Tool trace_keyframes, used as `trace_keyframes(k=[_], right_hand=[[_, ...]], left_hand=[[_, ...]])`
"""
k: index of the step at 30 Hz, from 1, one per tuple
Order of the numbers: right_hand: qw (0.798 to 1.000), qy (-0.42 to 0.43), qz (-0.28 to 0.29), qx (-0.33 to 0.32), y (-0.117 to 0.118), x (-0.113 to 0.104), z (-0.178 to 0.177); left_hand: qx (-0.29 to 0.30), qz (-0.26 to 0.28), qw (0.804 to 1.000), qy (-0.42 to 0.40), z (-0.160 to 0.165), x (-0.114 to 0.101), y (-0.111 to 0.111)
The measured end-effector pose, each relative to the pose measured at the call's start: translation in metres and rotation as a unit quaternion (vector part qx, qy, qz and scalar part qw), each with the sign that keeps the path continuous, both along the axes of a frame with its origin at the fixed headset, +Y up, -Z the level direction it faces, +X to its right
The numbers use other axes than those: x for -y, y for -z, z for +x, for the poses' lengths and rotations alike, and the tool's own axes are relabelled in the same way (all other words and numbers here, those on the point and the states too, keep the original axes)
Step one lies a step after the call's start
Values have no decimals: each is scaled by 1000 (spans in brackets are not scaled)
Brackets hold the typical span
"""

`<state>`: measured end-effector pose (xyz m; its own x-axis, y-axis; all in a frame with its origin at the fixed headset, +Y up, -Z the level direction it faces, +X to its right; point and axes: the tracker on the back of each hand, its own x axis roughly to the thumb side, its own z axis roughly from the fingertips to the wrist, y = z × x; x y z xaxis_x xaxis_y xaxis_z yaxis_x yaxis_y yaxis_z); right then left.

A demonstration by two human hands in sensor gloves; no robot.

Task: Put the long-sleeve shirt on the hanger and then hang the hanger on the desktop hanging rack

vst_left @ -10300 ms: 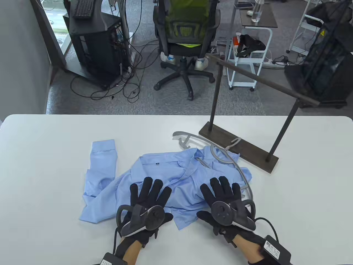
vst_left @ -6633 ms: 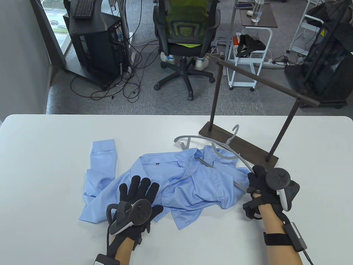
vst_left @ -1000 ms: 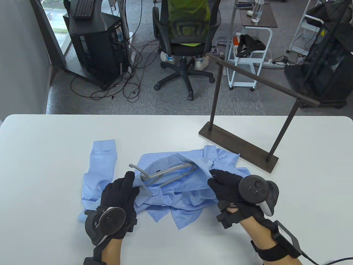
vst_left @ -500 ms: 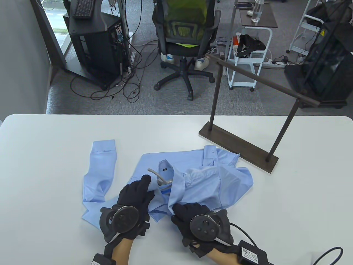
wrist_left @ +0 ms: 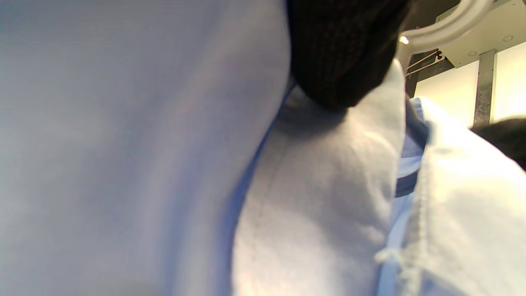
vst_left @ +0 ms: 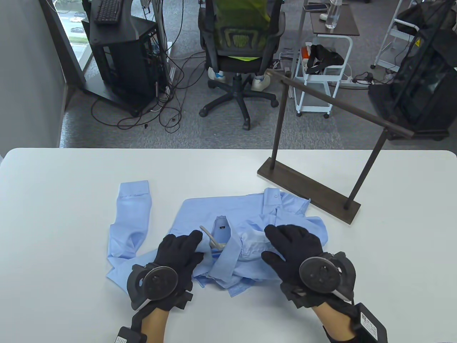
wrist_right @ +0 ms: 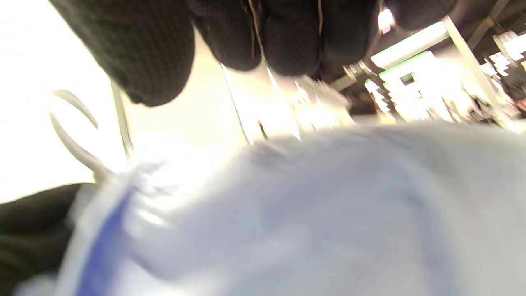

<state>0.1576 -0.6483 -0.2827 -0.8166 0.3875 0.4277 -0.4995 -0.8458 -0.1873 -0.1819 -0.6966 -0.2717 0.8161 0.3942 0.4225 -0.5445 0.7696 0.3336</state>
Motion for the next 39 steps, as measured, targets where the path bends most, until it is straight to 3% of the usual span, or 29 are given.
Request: trace_keyframes(k=[1, 3, 6, 9, 17, 24, 32, 39], right_hand=[[998, 0, -46, -30, 11, 11, 4], [994, 36, -86, -53, 25, 32, 7], [989, 129, -54, -58, 36, 50, 17], [983, 173, -56, -35, 40, 49, 30], [966, 224, 43, 124, 27, 16, 82], [934, 234, 92, 253, 25, -35, 115], [915, 232, 79, 321, 60, -90, 133], [904, 249, 39, 346, 100, -98, 135]], left_hand=[[4, -1, 1000, -4, 0, 0, 0], [10, 2, 1000, -11, -2, -1, -1], [-1, 2, 1000, 0, -4, -2, -1], [-20, 0, 1000, 0, -12, -2, -1], [-83, 27, 995, -50, -46, -7, -6], [-81, 18, 995, -54, -50, -4, -5], [-78, 17, 996, -45, -46, -4, -4], [-78, 4, 997, -28, -44, -1, -1]])
